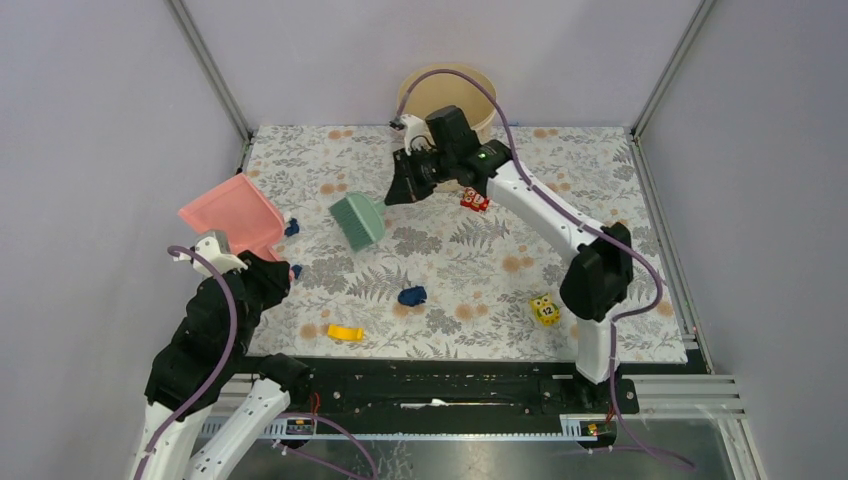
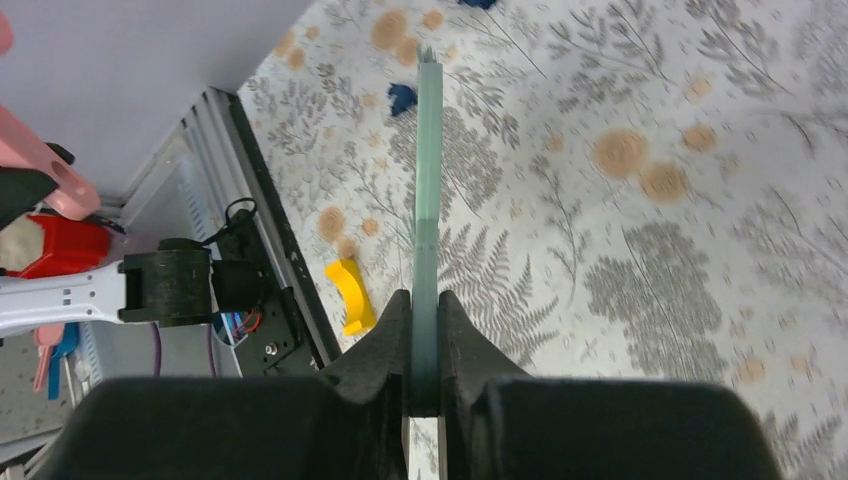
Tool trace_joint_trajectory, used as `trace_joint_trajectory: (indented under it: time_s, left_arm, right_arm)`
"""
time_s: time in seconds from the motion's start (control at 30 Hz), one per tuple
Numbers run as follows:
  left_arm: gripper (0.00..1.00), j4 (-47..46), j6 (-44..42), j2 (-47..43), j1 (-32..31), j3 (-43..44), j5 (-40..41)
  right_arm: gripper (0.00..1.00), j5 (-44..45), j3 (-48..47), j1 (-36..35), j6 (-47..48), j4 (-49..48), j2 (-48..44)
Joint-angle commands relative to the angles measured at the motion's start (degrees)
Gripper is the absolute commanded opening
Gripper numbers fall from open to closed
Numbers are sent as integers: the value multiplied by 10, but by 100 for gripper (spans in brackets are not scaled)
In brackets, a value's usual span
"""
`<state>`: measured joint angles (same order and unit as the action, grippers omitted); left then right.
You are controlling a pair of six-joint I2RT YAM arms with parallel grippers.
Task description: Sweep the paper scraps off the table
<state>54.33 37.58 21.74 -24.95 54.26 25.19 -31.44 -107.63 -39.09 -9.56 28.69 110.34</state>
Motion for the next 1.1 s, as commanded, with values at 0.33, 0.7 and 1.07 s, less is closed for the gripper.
trace_joint_trajectory:
  time_s: [0.33, 0.7, 1.07]
  left_arm:
    - [0, -27, 2, -11, 2, 9, -16]
    - [0, -46, 8, -2, 2, -19, -56]
    - [0, -70, 20, -17, 2, -57, -73]
  right_arm:
    - [0, -43, -243, -54, -318, -301, 293]
    - [0, 127, -349, -86, -475, -425, 448]
    - [0, 214, -331, -98, -458, -333, 452]
